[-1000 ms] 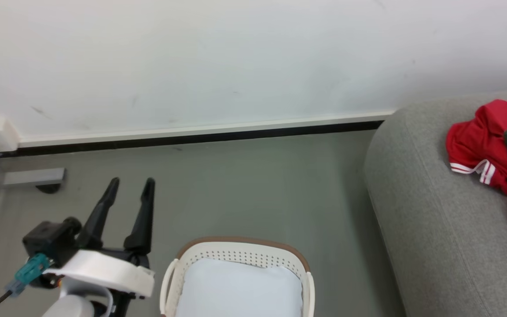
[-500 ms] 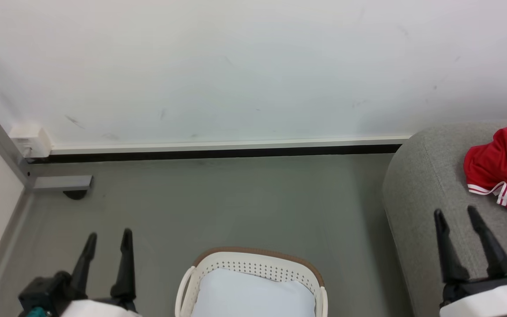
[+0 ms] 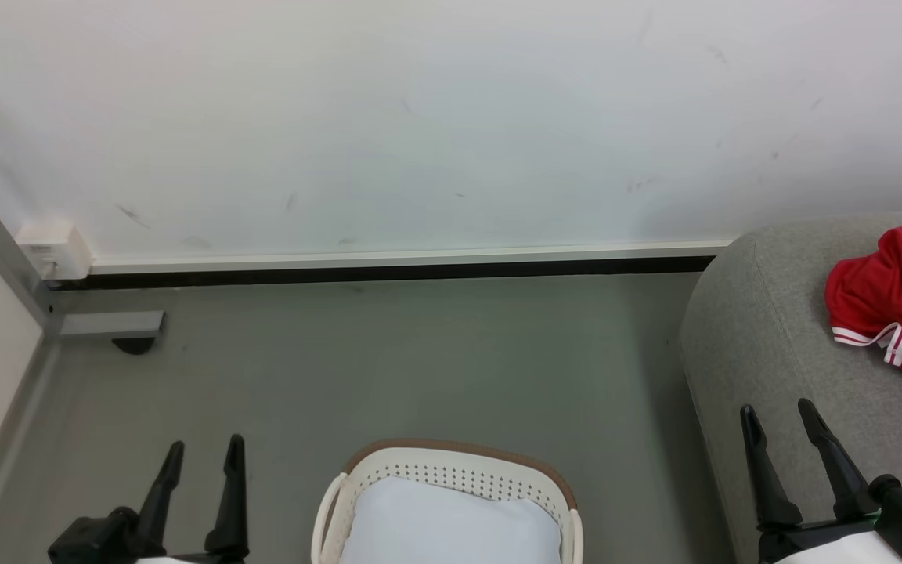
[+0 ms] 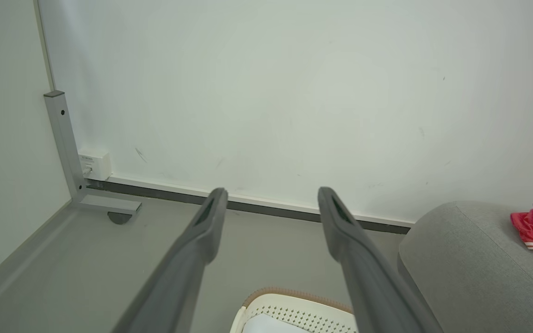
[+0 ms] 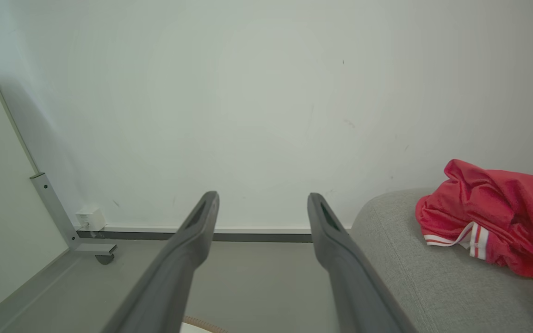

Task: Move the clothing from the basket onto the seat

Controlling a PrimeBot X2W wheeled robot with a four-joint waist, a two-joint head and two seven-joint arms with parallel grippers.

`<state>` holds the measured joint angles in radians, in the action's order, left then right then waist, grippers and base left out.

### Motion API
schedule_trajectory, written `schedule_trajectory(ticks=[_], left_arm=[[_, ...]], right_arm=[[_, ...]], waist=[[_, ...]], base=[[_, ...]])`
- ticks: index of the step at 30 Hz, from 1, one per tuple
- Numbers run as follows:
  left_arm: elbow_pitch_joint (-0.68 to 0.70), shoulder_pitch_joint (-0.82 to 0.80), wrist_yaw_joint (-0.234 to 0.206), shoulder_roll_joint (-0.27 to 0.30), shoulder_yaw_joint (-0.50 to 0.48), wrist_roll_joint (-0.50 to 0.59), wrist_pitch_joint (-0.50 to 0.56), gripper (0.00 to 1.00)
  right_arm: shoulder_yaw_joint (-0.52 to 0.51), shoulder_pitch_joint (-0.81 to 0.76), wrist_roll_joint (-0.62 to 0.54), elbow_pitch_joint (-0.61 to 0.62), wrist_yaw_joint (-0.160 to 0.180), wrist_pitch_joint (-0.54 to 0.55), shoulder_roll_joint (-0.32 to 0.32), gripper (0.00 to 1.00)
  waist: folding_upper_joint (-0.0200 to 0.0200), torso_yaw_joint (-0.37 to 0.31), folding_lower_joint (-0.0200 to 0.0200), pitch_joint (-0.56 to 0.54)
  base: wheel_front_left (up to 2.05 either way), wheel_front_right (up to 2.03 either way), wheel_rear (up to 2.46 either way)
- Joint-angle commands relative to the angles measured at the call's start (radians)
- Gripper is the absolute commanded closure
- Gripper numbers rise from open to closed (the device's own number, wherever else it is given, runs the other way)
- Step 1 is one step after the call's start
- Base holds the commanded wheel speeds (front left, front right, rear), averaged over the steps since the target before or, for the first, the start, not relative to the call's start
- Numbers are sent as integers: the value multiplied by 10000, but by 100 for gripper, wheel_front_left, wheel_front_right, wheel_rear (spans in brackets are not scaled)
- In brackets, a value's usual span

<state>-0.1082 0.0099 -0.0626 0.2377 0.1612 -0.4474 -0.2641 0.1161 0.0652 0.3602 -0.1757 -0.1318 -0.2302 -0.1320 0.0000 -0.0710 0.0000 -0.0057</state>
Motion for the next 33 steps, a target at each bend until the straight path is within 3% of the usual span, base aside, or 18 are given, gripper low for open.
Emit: schedule_trajectory(ticks=[1,12,13,16,33], left_arm=[[-18,-1,95,-86,-132,206,-3,0],[-244,161,730,-536,-667,433,-3,0],[-223,16,750,-583,-630,470,2,100],[-387,31,754,-657,-585,444,15,100],[-607,-268,1019,-921,-1088,-2248,867,100]], right_arm=[[-15,162,-58,-62,23,-77,-15,0],[-44,201,52,-198,23,-166,33,0],[-17,134,30,-181,0,-89,52,100],[15,33,57,-308,-2,-65,89,100],[-484,140,2861,-380,1,699,228,100]], waist=[[0,7,0,-11],[0,-11,0,-94],[0,-10,0,-95],[0,-9,0,-97],[0,89,0,-72]], base=[[0,0,0],[0,0,0],[0,0,0],[0,0,0],[0,0,0]])
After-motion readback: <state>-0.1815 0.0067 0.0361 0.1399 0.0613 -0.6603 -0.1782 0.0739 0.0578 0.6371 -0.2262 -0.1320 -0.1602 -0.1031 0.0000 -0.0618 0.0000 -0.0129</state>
